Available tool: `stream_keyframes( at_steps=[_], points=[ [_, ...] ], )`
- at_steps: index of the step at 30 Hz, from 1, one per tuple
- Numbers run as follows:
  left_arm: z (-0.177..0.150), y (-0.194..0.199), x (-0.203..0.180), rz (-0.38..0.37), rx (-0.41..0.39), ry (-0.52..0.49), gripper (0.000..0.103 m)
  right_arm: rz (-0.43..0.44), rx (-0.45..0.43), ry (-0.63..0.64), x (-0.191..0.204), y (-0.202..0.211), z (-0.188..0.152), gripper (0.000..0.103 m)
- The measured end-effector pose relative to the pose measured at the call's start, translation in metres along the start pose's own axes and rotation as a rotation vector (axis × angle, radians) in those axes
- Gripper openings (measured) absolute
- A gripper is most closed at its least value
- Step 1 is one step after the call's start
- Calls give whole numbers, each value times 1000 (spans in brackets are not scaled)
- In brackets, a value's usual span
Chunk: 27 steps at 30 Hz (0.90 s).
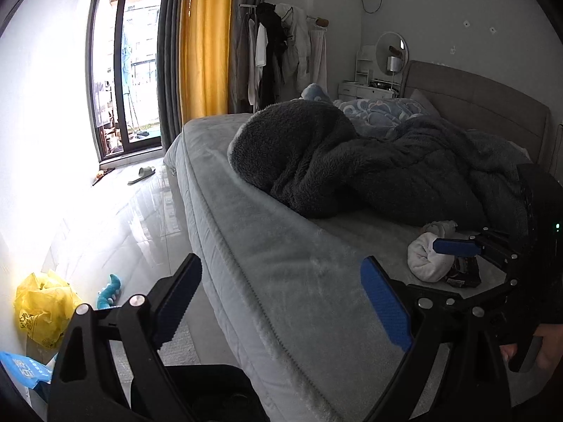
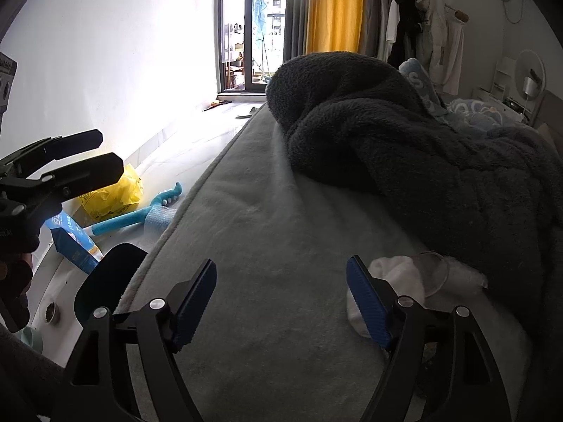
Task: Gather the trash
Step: 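Move both tools back over the bed toward the tissue wad and tissue pack, then grasp the white tissue wad with the left tool while the right tool grasps the black Face tissue pack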
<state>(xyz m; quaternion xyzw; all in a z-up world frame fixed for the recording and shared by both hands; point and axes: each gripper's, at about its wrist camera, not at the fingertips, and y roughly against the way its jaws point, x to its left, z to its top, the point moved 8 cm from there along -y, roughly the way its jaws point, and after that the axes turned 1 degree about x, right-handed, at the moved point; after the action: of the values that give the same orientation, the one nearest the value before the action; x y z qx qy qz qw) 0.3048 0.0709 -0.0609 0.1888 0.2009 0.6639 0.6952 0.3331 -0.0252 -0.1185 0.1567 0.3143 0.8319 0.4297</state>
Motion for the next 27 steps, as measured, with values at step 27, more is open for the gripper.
stream_keyframes(
  at_steps=[27],
  points=[
    [-14,-58,-105,-252,153,-45,93,39,81,68,-106,12,-57,86]
  ],
)
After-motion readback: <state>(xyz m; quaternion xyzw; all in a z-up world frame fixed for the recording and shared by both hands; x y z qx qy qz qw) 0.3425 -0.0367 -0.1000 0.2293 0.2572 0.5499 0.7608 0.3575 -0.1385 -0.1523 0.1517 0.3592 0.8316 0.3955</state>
